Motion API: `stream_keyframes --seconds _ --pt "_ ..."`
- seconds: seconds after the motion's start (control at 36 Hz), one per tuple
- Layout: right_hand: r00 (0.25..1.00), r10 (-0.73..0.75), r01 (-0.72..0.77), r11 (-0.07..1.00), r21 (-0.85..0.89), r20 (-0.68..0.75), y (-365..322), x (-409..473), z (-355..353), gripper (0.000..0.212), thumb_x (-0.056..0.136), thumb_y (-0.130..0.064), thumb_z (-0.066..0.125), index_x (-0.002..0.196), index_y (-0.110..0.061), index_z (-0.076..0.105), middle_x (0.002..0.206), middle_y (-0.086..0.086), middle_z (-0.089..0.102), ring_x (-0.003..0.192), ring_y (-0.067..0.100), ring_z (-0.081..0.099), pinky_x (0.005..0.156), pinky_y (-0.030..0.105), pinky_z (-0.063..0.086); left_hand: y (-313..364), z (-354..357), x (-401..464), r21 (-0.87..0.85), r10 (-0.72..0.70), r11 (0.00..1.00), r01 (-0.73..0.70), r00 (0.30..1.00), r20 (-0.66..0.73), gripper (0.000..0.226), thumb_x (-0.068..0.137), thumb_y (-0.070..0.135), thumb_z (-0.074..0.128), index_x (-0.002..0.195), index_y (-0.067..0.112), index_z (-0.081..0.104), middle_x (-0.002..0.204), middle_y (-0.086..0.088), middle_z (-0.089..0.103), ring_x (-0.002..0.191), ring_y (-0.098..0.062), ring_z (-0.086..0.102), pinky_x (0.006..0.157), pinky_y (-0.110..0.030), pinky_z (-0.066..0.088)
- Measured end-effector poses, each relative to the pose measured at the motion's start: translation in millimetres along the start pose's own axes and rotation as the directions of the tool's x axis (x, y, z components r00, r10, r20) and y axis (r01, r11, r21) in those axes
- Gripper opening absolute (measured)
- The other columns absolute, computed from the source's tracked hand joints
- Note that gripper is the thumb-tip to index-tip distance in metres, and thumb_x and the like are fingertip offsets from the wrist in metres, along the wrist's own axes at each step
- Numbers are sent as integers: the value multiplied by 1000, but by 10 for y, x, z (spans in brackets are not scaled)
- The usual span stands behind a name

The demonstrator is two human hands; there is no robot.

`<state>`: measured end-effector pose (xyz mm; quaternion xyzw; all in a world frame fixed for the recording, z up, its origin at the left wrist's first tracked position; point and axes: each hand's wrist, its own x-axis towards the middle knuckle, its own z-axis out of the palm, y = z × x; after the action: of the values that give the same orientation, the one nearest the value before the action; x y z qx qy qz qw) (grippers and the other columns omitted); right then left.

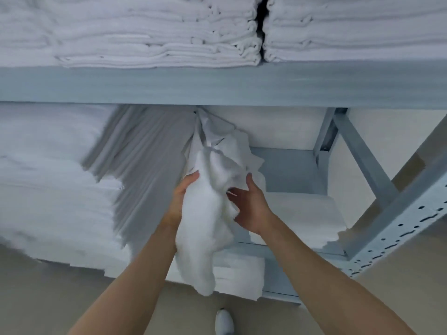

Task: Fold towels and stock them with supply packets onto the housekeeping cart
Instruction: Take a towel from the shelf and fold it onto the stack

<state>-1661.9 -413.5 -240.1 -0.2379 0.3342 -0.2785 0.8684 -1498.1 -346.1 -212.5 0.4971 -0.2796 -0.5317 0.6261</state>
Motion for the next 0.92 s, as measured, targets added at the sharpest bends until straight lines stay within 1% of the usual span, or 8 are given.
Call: stream_keyframes --seconds 0.08,0.14,0.19,0.36,0.56,0.67,0.75,0.92 --pt "996 -50 53 998 -39 71 33 -113 354 67 93 -62 51 133 -9 60 131 15 64 123 31 59 112 43 39 -68 -95 -336 -33 -111 993 112 993 42 46 86 32 71 129 16 65 123 -12 69 109 -28 68 85 -38 57" --pt "994 -97 103 986 -130 53 98 -162 545 52 97 -47 52 124 -3 60 118 15 65 112 29 62 101 37 46 -70 -127 -533 -54 -112 992 112 994 11 51 91 37 66 134 12 61 133 -19 63 122 -34 61 97 -45 53" --pt "992 -116 123 968 -217 43 213 -197 640 44 97 -43 55 120 -5 61 113 18 65 108 29 61 95 37 48 -61 -218 -673 -89 -129 988 127 992 -14 53 94 44 61 133 7 62 134 -21 61 124 -36 59 103 -47 50" --pt "992 -75 111 907 -406 103 530 -312 866 54 90 -54 61 128 -14 64 122 9 70 115 27 65 106 44 46 100 -473 -1036 -73 -103 992 102 994 -18 69 92 66 53 133 12 63 135 -18 62 126 -35 59 110 -51 43" --pt "978 -136 211 663 -719 161 873 -532 1245 39 75 -71 65 103 -45 62 93 -28 71 89 -9 65 74 16 48 276 -797 -1317 -10 -83 996 83 997 -1 67 93 69 48 129 16 67 129 -15 66 123 -28 62 102 -40 48" --pt "967 -188 254 742 -620 171 1114 -560 1350 32 75 -62 70 94 -36 75 99 -11 76 97 6 71 88 27 52 286 -1044 -1457 7 -112 994 113 988 -105 47 95 44 60 126 9 67 120 -14 71 119 -30 64 101 -40 49" --pt "985 -170 171 902 -397 38 1280 -634 1337 49 85 -58 65 110 -15 73 109 10 75 105 25 69 96 39 51 260 -1206 -1549 -4 -138 990 142 958 -252 39 88 26 71 118 2 68 113 -20 72 112 -35 66 90 -39 52" --pt "990 -133 129 988 -84 -51 1688 -886 1204 49 99 -47 49 96 -9 80 103 17 75 87 28 74 68 33 59 165 -1493 -1766 -32 -185 983 182 957 -224 55 83 21 79 128 -2 56 125 -24 65 116 -36 64 93 -45 54"
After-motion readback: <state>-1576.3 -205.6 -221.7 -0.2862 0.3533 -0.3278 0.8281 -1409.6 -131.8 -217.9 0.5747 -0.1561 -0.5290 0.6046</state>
